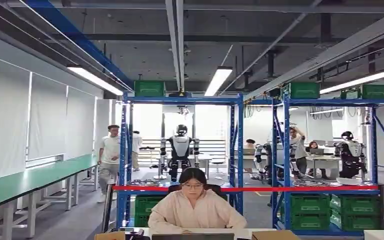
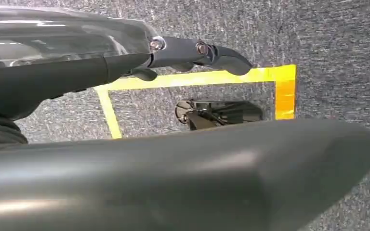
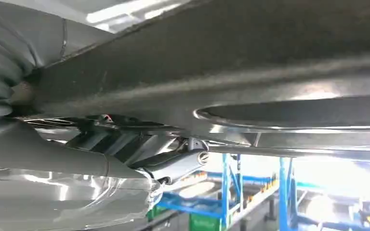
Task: Take the parts from the cabinet and place them on the table.
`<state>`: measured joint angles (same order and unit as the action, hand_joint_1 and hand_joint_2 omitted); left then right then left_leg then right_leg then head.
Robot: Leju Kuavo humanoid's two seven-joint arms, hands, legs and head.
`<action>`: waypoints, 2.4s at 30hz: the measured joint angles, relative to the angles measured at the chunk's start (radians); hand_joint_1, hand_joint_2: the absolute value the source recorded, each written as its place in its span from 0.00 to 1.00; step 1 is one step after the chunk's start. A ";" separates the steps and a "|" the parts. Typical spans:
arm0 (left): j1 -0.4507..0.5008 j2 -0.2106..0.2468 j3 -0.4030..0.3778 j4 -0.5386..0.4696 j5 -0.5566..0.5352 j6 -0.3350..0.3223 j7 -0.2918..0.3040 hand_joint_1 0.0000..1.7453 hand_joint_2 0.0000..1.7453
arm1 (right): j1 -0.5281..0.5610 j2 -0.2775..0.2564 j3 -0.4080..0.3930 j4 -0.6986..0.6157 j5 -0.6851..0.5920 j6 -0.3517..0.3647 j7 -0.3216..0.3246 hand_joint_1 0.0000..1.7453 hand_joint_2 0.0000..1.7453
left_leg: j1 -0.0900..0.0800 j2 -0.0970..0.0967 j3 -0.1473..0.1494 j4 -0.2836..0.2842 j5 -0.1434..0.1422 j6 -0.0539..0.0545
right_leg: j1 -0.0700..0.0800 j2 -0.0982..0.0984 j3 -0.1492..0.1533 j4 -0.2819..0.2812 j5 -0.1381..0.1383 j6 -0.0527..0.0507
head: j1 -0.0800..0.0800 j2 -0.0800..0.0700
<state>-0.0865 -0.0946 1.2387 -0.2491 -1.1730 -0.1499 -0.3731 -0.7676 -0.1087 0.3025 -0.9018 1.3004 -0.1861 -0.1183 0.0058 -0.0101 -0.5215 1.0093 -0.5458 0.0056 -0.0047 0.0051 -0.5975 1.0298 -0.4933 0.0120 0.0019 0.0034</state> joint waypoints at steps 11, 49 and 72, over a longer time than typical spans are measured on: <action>0.004 0.002 -0.004 0.000 -0.003 -0.032 -0.052 0.00 0.00 | -0.053 -0.035 0.006 0.238 -0.069 0.072 -0.033 1.00 1.00 | 0.000 0.000 0.000 0.000 0.000 0.000 | 0.000 0.000 0.000 0.000 0.000 0.000 | 0.000 0.000; 0.003 0.010 -0.019 0.005 -0.018 -0.061 -0.084 0.00 0.00 | -0.116 0.012 0.116 0.397 -0.085 0.116 -0.085 0.00 0.00 | 0.001 0.000 0.000 0.000 0.000 0.000 | 0.000 0.001 0.000 0.000 0.000 0.000 | 0.000 0.000; 0.009 0.021 -0.022 0.006 -0.012 -0.079 -0.112 0.00 0.00 | -0.056 -0.138 0.045 0.174 -0.781 0.261 -0.409 0.00 0.00 | 0.001 -0.001 0.000 0.000 0.000 0.000 | 0.000 -0.001 0.001 0.000 0.000 0.000 | 0.000 0.000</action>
<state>-0.0776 -0.0740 1.2165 -0.2434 -1.1849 -0.2293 -0.4849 -0.8236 -0.2464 0.3470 -0.7280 0.5192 0.0753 -0.5273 0.0063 -0.0111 -0.5216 1.0095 -0.5458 0.0056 -0.0048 0.0036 -0.5970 1.0297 -0.4933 0.0120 0.0019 0.0034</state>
